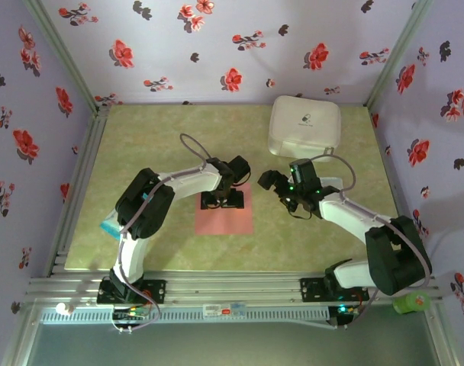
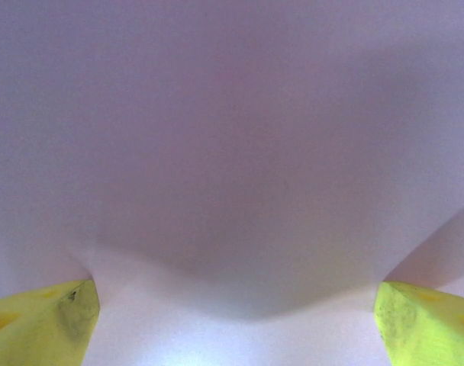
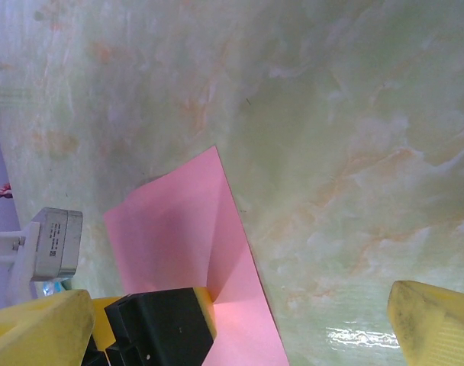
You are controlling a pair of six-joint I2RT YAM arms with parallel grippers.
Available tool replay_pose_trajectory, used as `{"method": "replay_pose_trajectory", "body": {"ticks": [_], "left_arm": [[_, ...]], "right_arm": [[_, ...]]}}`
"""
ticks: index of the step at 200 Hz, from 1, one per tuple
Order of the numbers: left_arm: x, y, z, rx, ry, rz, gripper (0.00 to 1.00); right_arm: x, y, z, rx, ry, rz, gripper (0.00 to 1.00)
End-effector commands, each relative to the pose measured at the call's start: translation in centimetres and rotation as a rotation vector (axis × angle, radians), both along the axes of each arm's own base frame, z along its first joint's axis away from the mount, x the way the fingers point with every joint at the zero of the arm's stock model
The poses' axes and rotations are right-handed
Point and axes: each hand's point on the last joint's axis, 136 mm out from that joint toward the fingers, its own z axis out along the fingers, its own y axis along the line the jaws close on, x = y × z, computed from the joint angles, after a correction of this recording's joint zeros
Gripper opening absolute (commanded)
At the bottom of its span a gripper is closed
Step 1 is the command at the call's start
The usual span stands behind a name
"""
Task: Fold a paper plane with a square sheet of paper (pick it up from the middle)
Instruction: First fold the square sheet of paper in half at the center of the table.
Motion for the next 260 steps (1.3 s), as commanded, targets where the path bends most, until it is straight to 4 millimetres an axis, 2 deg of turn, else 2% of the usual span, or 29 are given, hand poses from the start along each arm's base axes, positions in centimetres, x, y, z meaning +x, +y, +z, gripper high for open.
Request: {"method": "replay_pose_trajectory", "body": {"ticks": [1,30,84,141,192,222,243,260], "left_arm": [[-1.6,0.8,-3.5,0.047,0.074,-0.002,0.91],[-1.3,0.3,-3.2,0.032,0.060,-0.017,0.87],[-0.2,-0.8,-1.8,-0.028,0.000,-0.025,0.62],[1.4,-2.6,1.5,-0.174,-0.147,-0.060,0.41],[1.7,-3.4,3.1,-0.226,-0.181,-0.080,0.32],[1.8,-4.5,5.1,-0.304,-0.208,-0.085,0.31],[1.9,-5.8,7.3,-0.412,-0.221,-0.098,0.33],[1.6,-7.8,9.4,-0.582,-0.198,-0.116,0.36]], "right_arm": [[0.5,-0.3,0.1,-0.017,0.002,-0.017,0.99],[0.6,-0.3,0.3,-0.016,0.000,-0.018,0.99],[0.8,-0.7,1.5,-0.031,-0.048,-0.029,0.99],[0.8,-1.4,2.0,-0.047,-0.071,-0.056,0.99],[0.8,-1.8,2.6,-0.049,-0.101,-0.072,0.99],[0.6,-2.7,2.6,-0.072,-0.103,-0.109,0.99],[0.5,-3.9,2.6,-0.104,-0.102,-0.171,0.99],[0.2,-6.5,2.1,-0.172,-0.085,-0.296,0.99]]}}
